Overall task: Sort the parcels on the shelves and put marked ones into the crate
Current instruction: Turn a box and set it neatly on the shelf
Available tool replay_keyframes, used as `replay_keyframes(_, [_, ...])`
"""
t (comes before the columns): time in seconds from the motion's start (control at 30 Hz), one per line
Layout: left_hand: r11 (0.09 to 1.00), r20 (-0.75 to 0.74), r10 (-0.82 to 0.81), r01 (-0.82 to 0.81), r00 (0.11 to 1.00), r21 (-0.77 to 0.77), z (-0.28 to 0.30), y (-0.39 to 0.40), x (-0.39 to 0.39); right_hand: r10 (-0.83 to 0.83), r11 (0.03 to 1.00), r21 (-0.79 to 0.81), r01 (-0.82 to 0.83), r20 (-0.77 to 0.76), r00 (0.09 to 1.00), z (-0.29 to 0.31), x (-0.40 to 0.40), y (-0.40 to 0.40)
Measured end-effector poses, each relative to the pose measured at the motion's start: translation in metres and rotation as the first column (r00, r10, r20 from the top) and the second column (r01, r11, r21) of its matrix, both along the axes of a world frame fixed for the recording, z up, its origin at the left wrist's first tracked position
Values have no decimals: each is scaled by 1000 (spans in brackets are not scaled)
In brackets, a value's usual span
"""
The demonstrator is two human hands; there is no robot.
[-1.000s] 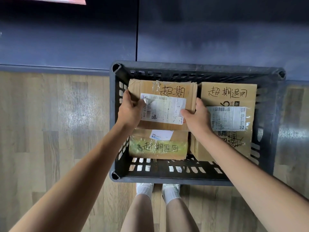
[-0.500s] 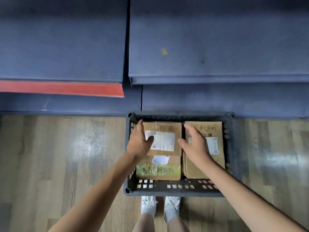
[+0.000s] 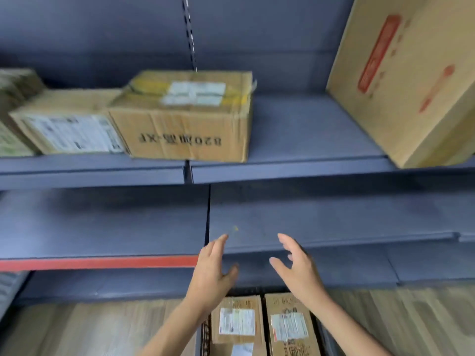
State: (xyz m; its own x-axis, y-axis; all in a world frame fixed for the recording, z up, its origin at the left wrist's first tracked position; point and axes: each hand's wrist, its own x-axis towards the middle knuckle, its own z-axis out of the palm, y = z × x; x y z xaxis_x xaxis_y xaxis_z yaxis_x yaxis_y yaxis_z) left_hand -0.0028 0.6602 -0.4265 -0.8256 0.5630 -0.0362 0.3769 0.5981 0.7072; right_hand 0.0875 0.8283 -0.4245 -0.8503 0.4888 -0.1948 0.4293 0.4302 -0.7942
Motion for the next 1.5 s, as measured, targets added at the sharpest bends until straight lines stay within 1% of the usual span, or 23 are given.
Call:
replay_keyframes(0.13, [997,-72,-35,39,997,59,62,-1,3,-12,999,47,17,-90,996,65,4,-2])
replay_keyframes(0.23, [993,-104,-54,64,993,97,99,-1,1,-15,993,112,34,-164,986,111,3,-1])
replay_keyframes(0.33, [988,-169,-75,96,983,124,133,-2,-6,-5,985,169,43,-218,976,154,-1,2])
replay_keyframes(0.53, [978,-292,-62,117,955,174,186,-9,-31,10,964,257,64,-277,961,211,-18,0])
replay_keyframes(0.67, [975,-320,-43,110,947,193,207,-4,-41,29,948,313,60,-270,962,226,-21,-1])
replay_keyframes(0.77, [978,-336,-40,106,941,180,217,6,-42,42,936,348,55,-267,963,233,-19,9])
replay_keyframes(0.93, [982,-366,-32,97,930,160,231,36,-32,25,940,333,77,-291,957,241,-6,41])
replay_keyframes(1.07, [984,-377,-17,82,926,157,241,77,-13,37,954,296,56,-300,953,242,14,78])
replay_keyframes(1.23, [985,-366,2,61,931,159,252,132,23,61,954,299,31,-293,954,247,48,129])
replay_keyframes(1.33, [987,-356,7,50,935,151,258,165,46,51,952,302,48,-312,949,250,70,162])
replay_keyframes(1.5, [984,-336,24,38,941,176,257,202,77,58,954,298,39,-309,949,242,96,205])
